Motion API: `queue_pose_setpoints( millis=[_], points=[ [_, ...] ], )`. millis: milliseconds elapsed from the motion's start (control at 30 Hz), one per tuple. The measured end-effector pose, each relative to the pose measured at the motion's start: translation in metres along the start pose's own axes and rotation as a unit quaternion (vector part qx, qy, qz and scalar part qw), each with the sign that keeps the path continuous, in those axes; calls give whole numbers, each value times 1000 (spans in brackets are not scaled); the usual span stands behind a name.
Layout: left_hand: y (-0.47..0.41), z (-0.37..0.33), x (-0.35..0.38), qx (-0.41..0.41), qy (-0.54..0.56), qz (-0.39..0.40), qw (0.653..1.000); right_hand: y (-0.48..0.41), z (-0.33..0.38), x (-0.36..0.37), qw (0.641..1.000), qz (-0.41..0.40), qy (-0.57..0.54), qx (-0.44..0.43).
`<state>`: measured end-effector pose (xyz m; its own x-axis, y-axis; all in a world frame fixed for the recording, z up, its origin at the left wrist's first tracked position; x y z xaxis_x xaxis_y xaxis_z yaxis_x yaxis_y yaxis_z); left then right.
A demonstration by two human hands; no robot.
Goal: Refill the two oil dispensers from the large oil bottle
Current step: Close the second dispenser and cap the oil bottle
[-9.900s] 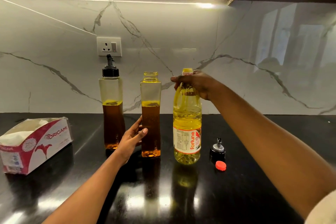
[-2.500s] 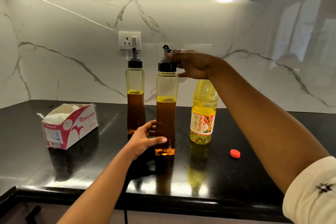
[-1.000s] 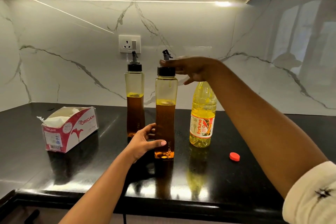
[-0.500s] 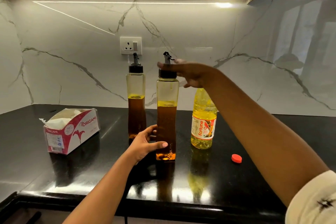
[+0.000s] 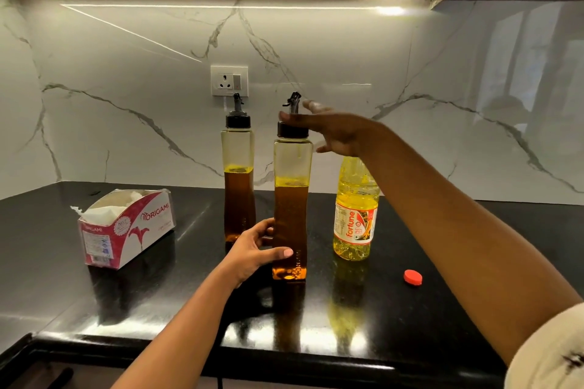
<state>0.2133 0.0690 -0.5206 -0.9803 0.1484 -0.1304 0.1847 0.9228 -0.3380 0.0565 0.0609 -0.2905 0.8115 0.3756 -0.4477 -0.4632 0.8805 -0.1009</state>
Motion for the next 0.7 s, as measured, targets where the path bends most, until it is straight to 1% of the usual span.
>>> queue_pose_setpoints(
  millis=[67, 100, 133, 200, 267, 333, 367, 400, 467, 533, 567, 633, 700],
  points=[
    [-1, 0, 0, -1, -1, 2, 1000, 2, -1, -11, 998, 51, -28, -9],
    [-1, 0, -1, -2, -1, 3, 1000, 2, -2, -14, 998, 62, -24, -13],
    [-1, 1, -1, -2, 0, 3, 1000, 1, -2, -15, 998, 52, -11, -18],
    [-1, 1, 0, -1, 1, 2, 1000, -1, -2, -16, 999, -3, 29, -37],
    [-1, 1, 0, 5, -2, 1, 1000, 0, 4, -9, 992, -81, 80, -59],
    [-1, 1, 0, 7, -3, -1, 1000, -1, 6, 1, 963, -185, 182, -68],
    [-1, 1, 0, 5, -1, -2, 1000, -3, 6, 5, 952, -210, 219, -51],
    [-1, 1, 0, 3, 0, -2, 1000, -5, 4, 9, 957, -190, 217, -20],
    [-1, 2, -1, 2, 1, -1, 1000, -4, 2, 10, 989, -79, 120, 16],
    [-1, 3, -1, -1, 6, -1, 1000, -4, 2, -1, 1000, 17, 14, 3],
    [-1, 3, -1, -2, 8, -1, 1000, -4, 2, -5, 999, 41, -14, -7],
    [-1, 3, -1, -2, 10, -1, 1000, -6, 0, -6, 999, 45, -16, -10],
    [-1, 3, -2, 2, 7, -1, 1000, -8, 0, -3, 1000, 4, 9, -14]
  ],
)
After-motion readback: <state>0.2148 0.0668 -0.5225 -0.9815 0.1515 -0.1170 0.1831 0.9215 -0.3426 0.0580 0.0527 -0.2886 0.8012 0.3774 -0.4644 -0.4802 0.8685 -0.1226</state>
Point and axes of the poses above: each hand's wrist, its own y-axis away from the middle knuckle, its own x-axis out of the palm, z = x × y, the point moved 4 cm from there along -y, towards the middle knuckle, and after that the axes turned 7 degrees about x, right-handed, at the moved point
